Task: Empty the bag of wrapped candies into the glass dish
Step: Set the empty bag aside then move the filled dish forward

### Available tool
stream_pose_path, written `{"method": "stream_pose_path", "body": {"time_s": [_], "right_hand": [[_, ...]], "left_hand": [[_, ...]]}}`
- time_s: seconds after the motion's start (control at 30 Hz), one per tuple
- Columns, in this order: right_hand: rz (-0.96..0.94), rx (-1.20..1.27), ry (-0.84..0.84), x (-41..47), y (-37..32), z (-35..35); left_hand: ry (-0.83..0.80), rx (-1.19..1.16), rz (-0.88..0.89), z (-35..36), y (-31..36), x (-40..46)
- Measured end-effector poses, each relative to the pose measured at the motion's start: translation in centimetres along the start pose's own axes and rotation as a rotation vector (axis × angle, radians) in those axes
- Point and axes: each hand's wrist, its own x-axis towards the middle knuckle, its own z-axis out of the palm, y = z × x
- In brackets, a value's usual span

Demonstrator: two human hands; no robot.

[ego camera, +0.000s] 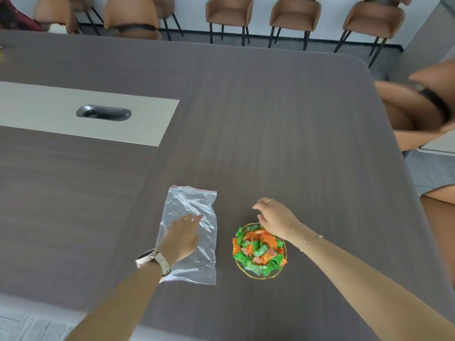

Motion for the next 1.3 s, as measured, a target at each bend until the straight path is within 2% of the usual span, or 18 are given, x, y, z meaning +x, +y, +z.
{"method": "stream_pose_path", "body": {"time_s": [0.1,0.2,0.3,0.43,0.57,0.63,1.07,1.3], "right_hand": [[0.260,0.038,-0.079,-2.3,2.9,0.7],[0.396,0.115,-0.191,-4.9,3.9,3.1],[0.474,0.195,-0.217,-6.4,4.1,4.9],[0.519,0.221,-0.256,-7.5,4.0,6.2],[0.557,0.281,-0.247,-7.8,3.8,6.8],[0.574,0.325,-0.235,-8.0,3.5,7.0],[0.664,0.552,-0.128,-8.4,2.5,6.4],[0.663,0.631,-0.105,-9.0,2.6,3.5]], "left_hand": [[-0.080,0.001,0.081,0.9,4.6,1.2],[-0.085,0.027,0.079,3.0,7.9,2.2],[-0.081,0.054,0.022,4.6,9.0,3.1],[-0.118,0.077,-0.002,6.4,9.3,3.5],[-0.157,-0.288,0.017,7.3,9.0,3.7],[-0.146,-0.362,0.042,7.4,8.9,3.6],[-0.042,-0.535,0.020,7.3,10.0,3.1],[-0.024,-0.629,0.051,3.9,11.1,2.1]]}}
